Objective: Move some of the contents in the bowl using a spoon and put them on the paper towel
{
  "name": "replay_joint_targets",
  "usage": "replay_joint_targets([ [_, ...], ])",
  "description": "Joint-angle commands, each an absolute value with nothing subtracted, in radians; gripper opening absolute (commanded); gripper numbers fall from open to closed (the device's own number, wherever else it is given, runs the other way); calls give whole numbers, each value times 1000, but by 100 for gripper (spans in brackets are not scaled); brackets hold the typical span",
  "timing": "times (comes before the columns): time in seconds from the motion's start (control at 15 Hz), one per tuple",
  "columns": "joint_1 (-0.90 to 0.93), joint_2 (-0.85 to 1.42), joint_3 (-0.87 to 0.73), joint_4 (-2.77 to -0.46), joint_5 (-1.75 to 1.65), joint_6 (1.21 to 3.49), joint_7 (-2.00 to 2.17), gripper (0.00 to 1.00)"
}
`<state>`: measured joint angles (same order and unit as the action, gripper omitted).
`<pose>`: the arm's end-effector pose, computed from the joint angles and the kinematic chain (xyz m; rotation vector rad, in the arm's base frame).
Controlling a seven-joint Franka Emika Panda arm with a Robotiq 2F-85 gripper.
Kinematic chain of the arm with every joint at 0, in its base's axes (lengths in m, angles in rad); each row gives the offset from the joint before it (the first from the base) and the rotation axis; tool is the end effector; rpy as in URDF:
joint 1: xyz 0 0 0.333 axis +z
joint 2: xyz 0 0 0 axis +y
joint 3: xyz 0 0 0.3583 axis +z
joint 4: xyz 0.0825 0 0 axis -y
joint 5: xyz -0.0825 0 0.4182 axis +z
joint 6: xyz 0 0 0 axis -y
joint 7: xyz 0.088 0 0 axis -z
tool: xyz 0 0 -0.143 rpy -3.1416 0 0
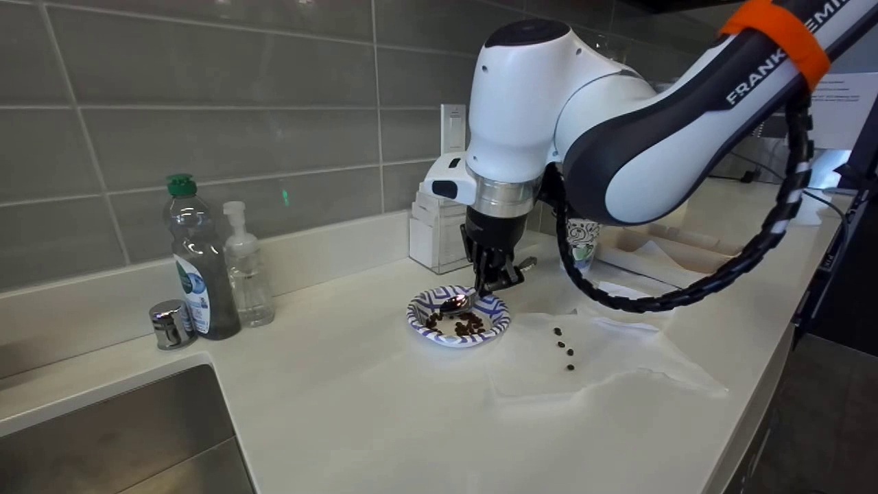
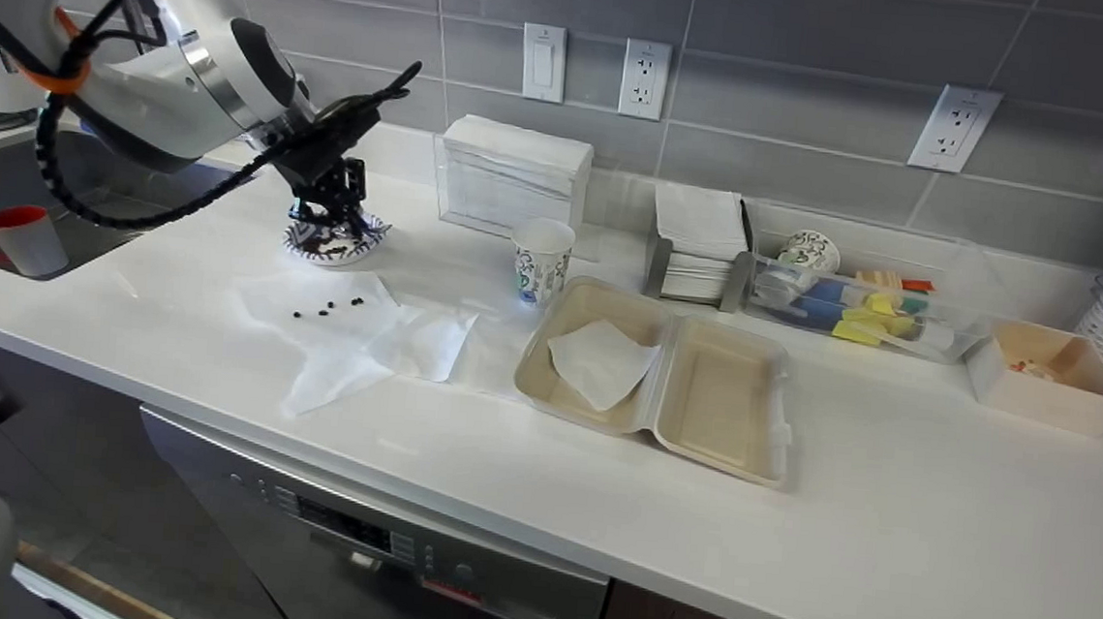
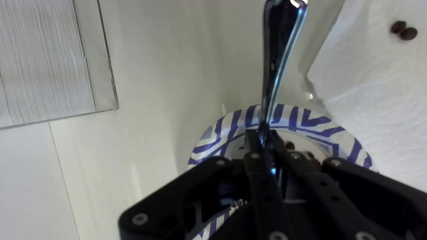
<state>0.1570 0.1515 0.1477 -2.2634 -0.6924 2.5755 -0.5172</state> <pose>0.5589 0.1741 0.2912 2.1067 1.7378 0.1620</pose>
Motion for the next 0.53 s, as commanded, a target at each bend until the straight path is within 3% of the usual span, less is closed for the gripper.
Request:
replay_joint_targets([
  [0.0, 181, 207, 149, -2212, -779, 2527, -488, 2],
  [0.47, 198, 241, 165, -2194, -835, 2511, -499, 2],
])
